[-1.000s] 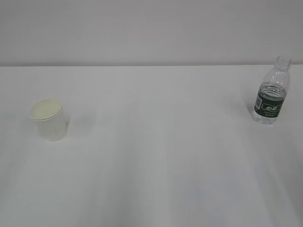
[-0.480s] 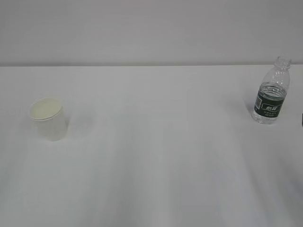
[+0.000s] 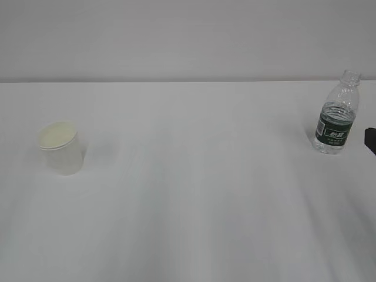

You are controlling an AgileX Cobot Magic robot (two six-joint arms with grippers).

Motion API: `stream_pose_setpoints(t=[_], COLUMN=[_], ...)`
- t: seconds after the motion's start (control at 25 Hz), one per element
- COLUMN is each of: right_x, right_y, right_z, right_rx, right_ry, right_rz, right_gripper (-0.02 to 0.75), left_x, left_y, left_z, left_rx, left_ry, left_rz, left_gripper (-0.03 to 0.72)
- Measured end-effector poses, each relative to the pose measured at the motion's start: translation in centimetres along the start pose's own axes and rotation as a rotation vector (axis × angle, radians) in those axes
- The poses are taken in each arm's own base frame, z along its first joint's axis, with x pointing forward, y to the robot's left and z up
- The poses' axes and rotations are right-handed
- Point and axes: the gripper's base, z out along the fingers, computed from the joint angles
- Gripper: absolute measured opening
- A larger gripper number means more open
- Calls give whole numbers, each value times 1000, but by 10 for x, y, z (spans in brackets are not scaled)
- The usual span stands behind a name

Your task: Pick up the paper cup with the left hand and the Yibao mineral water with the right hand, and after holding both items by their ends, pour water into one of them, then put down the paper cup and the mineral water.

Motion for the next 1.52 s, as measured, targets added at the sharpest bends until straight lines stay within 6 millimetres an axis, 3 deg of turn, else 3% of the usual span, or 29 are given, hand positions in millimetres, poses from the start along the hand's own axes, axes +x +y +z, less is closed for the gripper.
stream_pose_setpoints(t=[0.52, 1.08, 1.52], right_x=[17, 46, 72], right_y=[-4, 8, 7], right_z=[3, 24, 17], right_rx=[74, -2, 39], right_ry=[-118, -64, -186], right_rz=[141, 62, 154], right_gripper=[590, 589, 590], left_x=[1, 4, 2], left_y=[0, 2, 2], left_z=[0, 3, 3], left_rx=[-5, -18, -20], left_ry=[8, 16, -14], left_rz=[16, 30, 30], left_gripper=[556, 555, 555])
